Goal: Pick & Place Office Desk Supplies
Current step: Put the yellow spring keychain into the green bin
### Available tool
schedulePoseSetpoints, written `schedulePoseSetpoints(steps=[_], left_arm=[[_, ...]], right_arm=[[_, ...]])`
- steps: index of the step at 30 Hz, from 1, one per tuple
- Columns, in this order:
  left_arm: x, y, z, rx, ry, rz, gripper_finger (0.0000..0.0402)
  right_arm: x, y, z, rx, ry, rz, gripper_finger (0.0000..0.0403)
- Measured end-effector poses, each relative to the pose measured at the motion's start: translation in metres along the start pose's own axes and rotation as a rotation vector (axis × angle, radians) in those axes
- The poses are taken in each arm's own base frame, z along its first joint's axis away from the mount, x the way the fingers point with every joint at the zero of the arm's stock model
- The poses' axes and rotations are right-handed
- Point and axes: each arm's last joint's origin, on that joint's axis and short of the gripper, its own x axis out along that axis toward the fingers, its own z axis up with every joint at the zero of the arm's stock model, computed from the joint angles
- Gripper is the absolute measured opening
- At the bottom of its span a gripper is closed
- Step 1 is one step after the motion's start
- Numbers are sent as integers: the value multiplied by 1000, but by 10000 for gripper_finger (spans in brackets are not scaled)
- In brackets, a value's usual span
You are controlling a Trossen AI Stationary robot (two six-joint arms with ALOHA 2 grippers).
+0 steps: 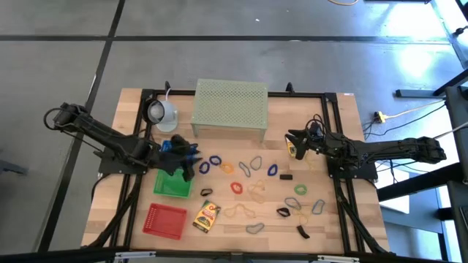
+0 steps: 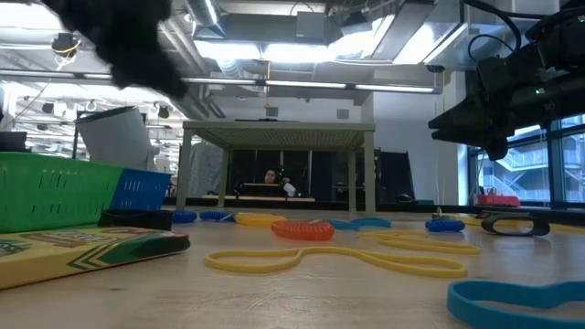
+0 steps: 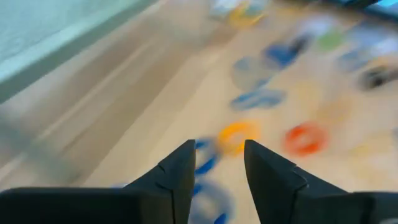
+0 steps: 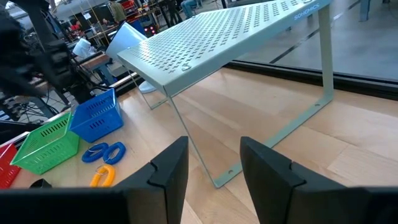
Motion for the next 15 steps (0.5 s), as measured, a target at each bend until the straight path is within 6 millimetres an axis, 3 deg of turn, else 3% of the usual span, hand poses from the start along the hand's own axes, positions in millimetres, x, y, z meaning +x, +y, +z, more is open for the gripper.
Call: schedulePoseSetpoints(steps=[6, 15], left_arm=[[13, -22, 13, 15, -97, -239, 165], [49, -38, -4, 228, -62, -260, 211]], right_arm=[[0, 0, 0, 0, 1, 1, 146], [0, 0, 0, 0, 0, 2, 146]])
